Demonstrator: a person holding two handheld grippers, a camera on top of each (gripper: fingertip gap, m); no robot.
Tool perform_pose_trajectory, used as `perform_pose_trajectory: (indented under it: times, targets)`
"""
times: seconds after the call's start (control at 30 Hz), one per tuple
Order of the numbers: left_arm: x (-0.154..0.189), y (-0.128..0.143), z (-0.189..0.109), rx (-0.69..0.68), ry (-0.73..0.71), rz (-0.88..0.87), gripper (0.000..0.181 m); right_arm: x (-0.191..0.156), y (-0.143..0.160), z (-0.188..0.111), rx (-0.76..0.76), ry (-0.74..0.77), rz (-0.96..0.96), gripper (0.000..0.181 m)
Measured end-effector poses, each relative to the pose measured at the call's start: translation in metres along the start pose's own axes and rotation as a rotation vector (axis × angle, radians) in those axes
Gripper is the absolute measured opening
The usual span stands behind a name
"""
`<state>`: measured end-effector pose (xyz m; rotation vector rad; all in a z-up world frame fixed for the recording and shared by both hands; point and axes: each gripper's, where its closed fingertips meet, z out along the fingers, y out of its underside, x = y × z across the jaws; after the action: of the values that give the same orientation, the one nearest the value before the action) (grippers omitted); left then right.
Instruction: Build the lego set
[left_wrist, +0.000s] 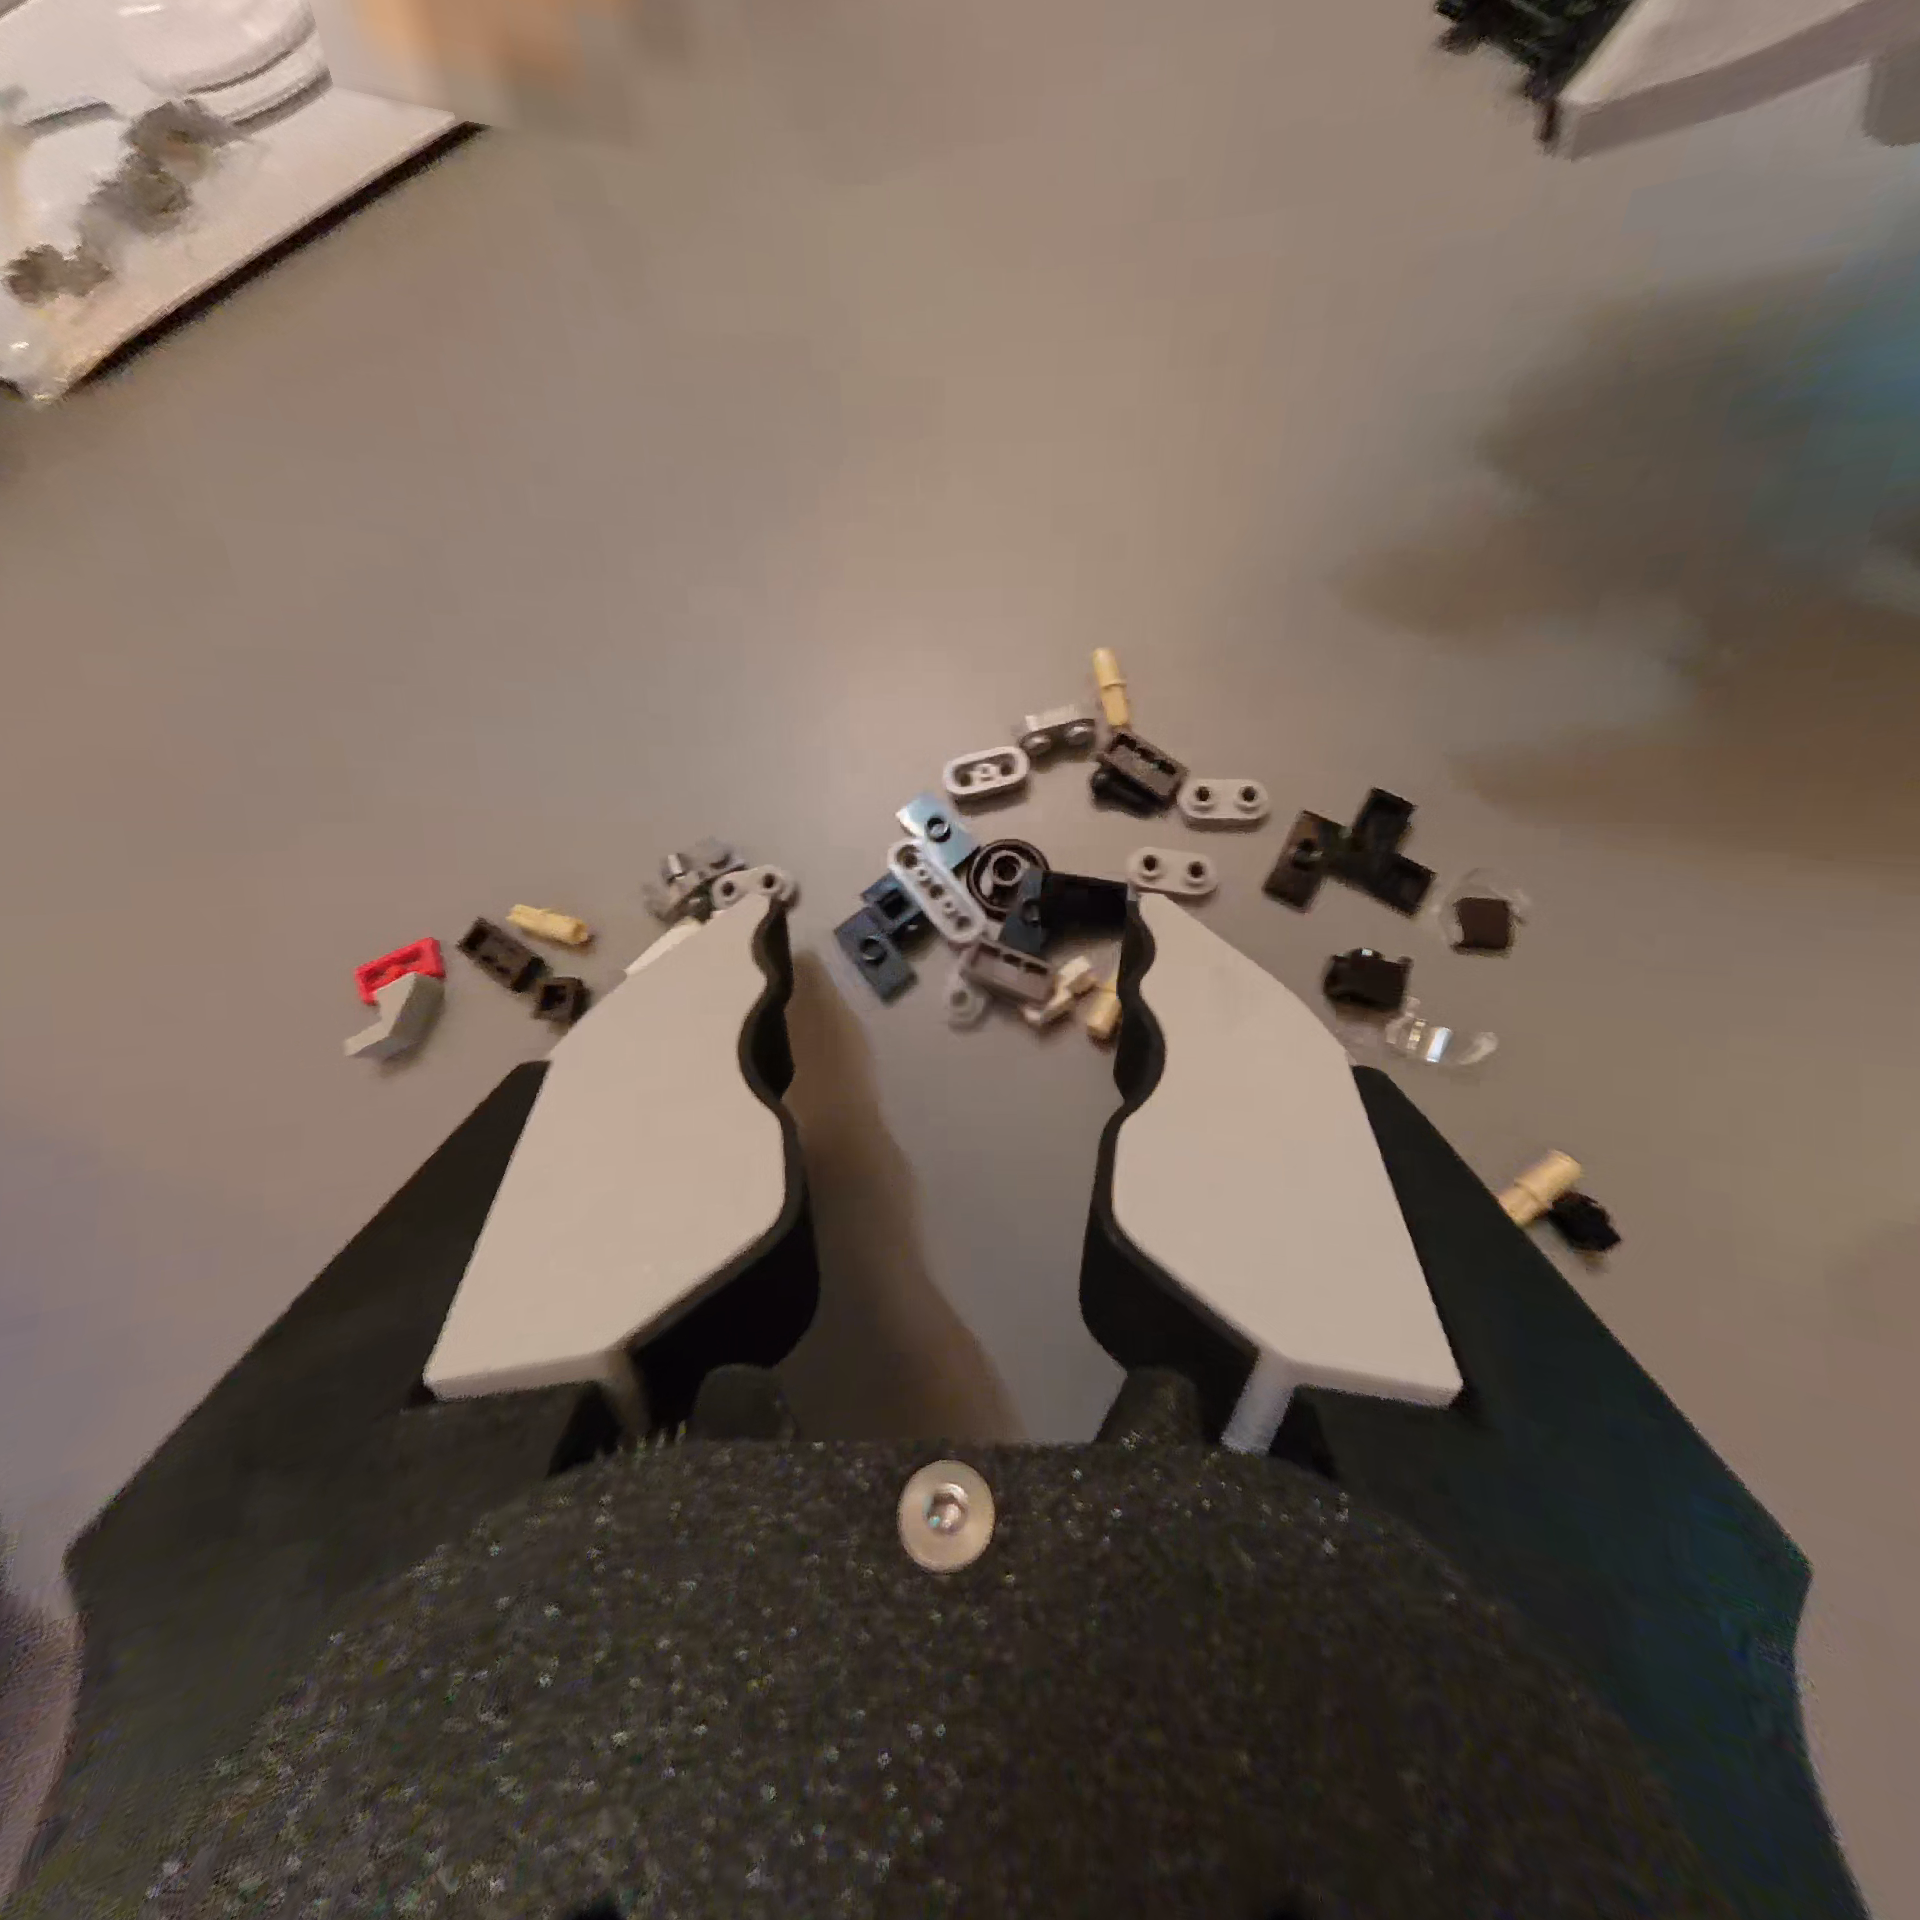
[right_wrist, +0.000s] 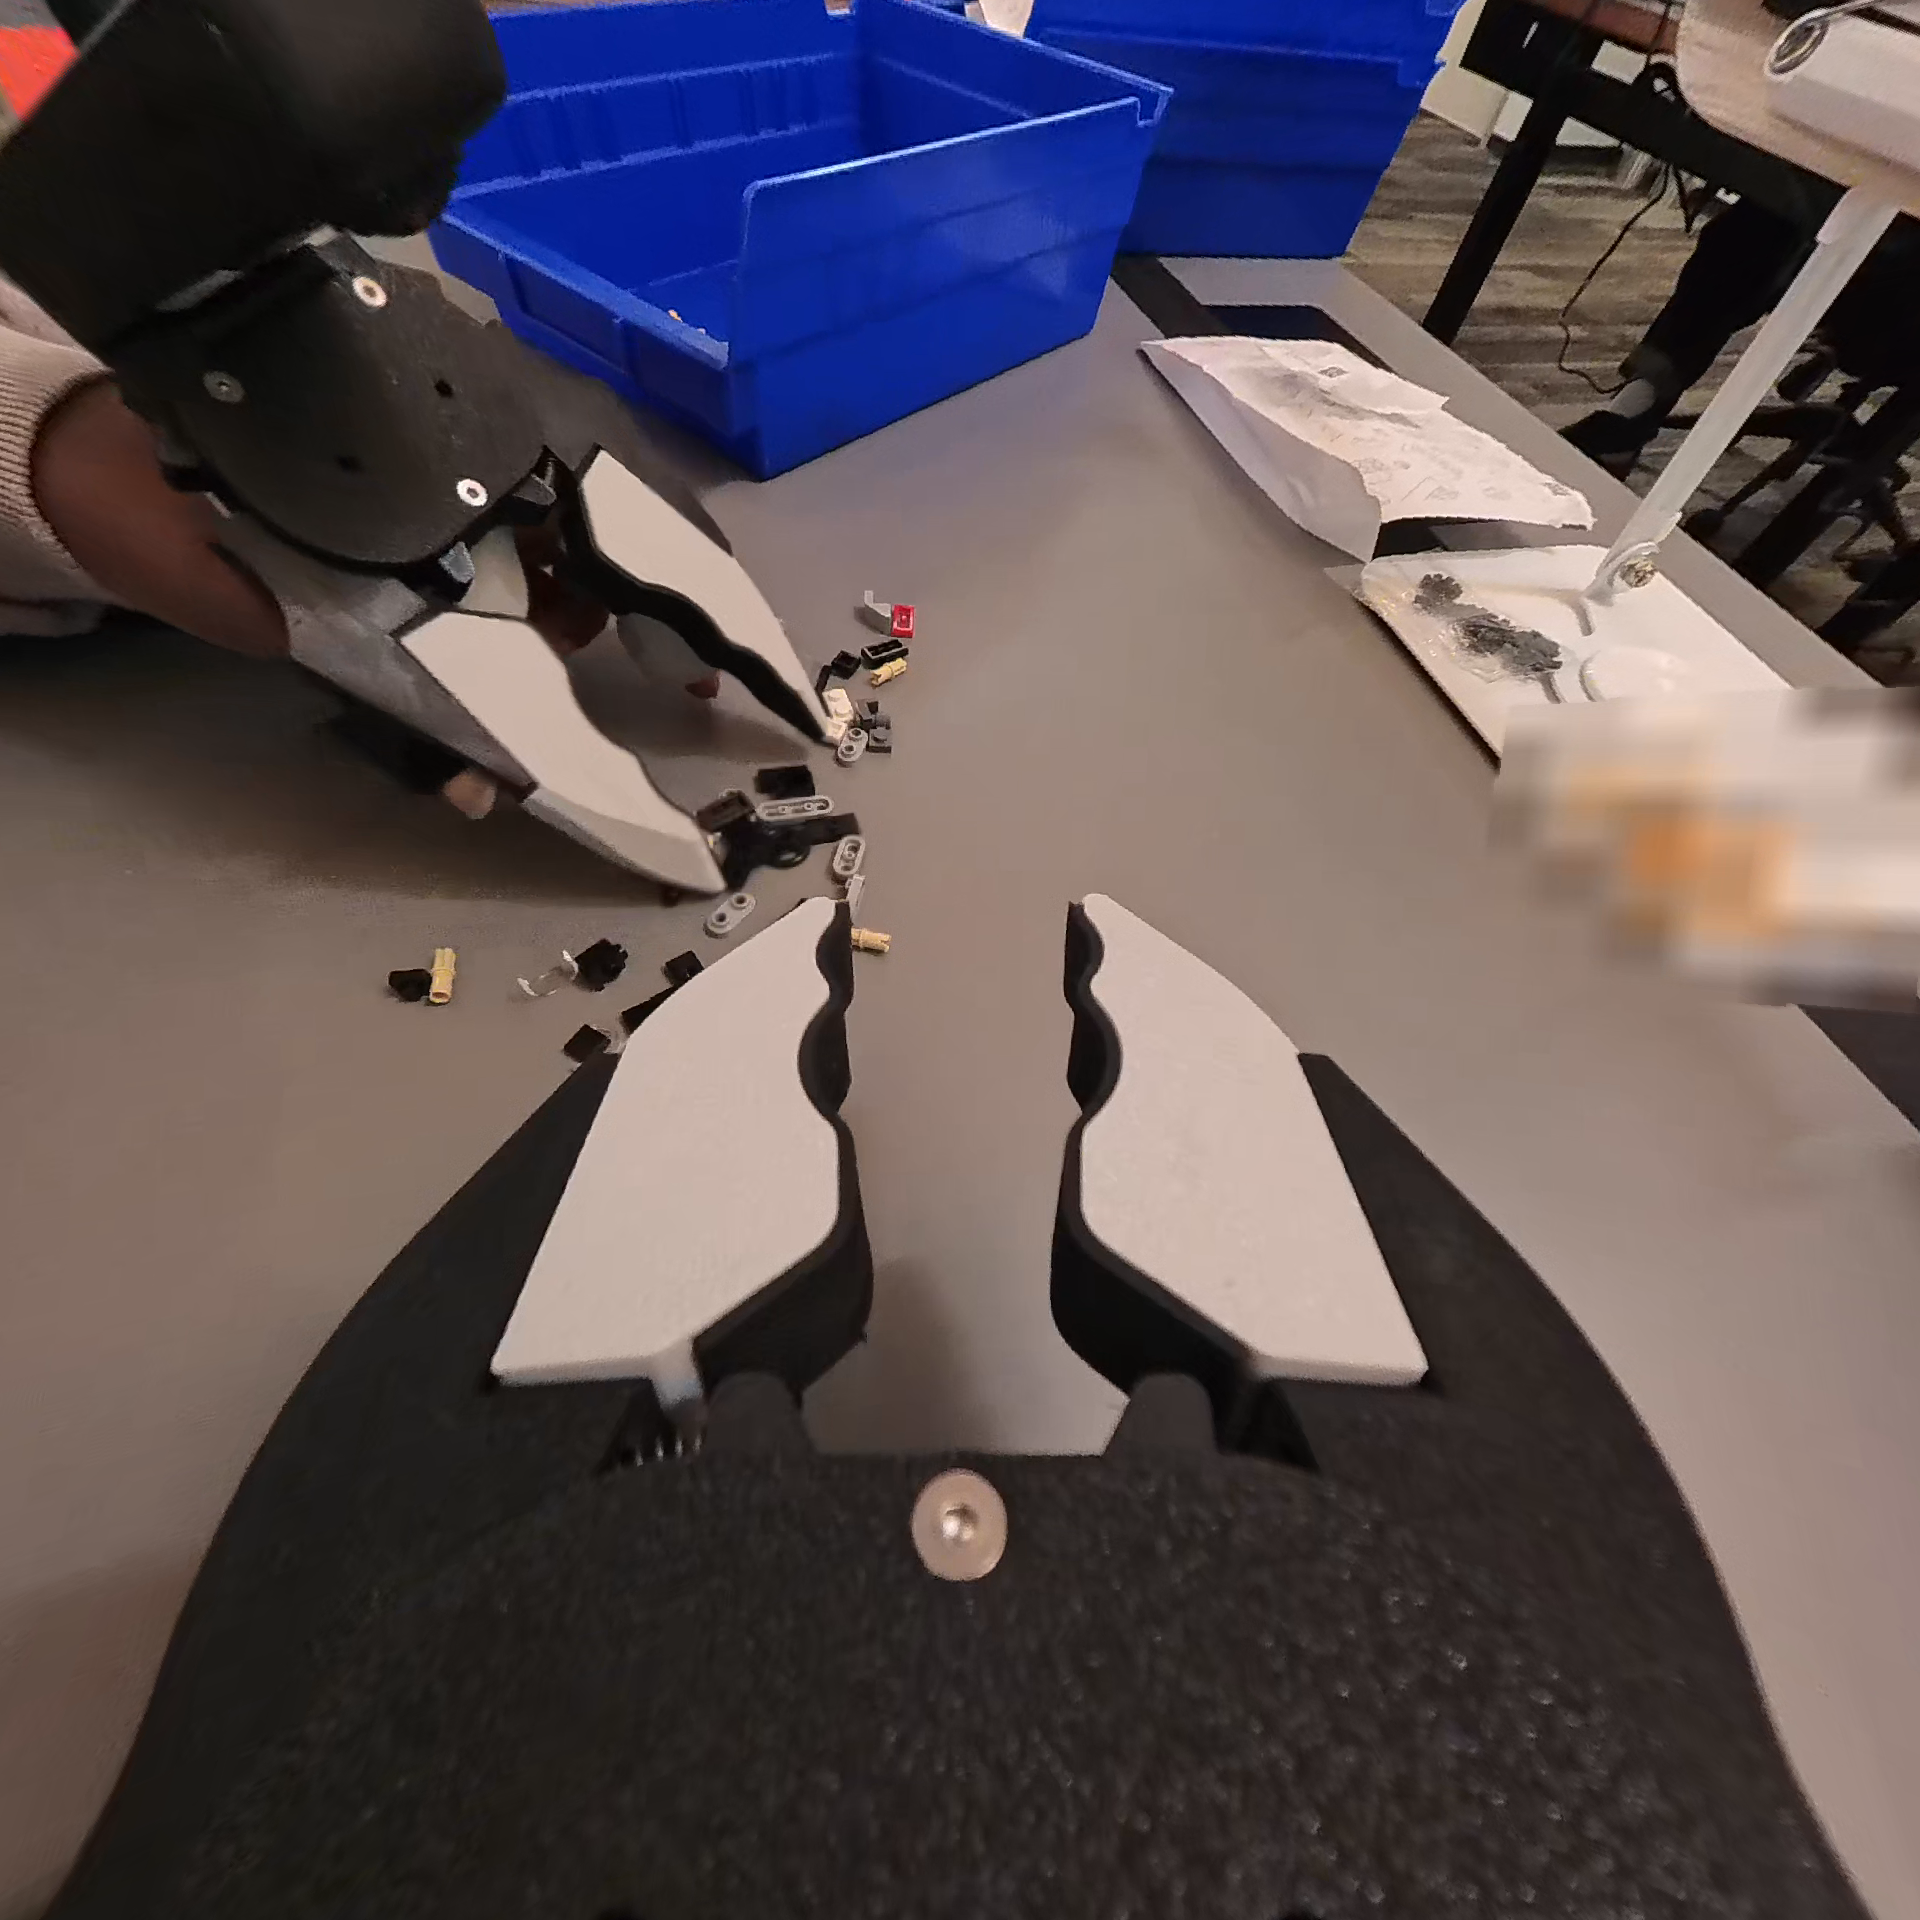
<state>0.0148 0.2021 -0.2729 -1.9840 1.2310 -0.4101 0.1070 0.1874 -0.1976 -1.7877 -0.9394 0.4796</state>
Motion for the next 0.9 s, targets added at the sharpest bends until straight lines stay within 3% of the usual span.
perform_pose_trajectory:
  times: [0.2, 0.47, 0.57, 0.63, 0.73, 0.83, 0.9]
  targets:
    - [-0.033, 0.003, 0.001, -0.006, -0.093, -0.031, 0.042, 0.001, -0.001, 0.000, 0.006, 0.006, 0.001, 0.039]
    - [-0.079, 0.009, 0.000, -0.014, -0.201, -0.067, 0.003, 0.001, -0.001, 0.000, 0.013, 0.006, 0.001, 0.038]
    - [-0.060, 0.000, -0.005, 0.037, -0.092, -0.080, 0.021, 0.001, -0.001, -0.001, 0.012, 0.010, -0.001, 0.038]
    - [-0.031, -0.003, -0.010, 0.045, 0.049, -0.082, 0.041, 0.002, -0.002, -0.002, 0.015, 0.011, 0.002, 0.037]
    - [0.006, -0.002, -0.017, 0.048, 0.194, -0.038, 0.053, 0.003, -0.001, -0.002, 0.018, 0.012, 0.006, 0.037]
    - [0.018, 0.011, -0.014, 0.003, 0.196, 0.042, 0.054, 0.003, 0.000, -0.001, 0.015, 0.009, 0.007, 0.037]
    - [0.011, 0.010, -0.012, 0.004, 0.135, 0.079, 0.036, 0.002, 0.000, -0.001, 0.013, 0.007, 0.006, 0.037]
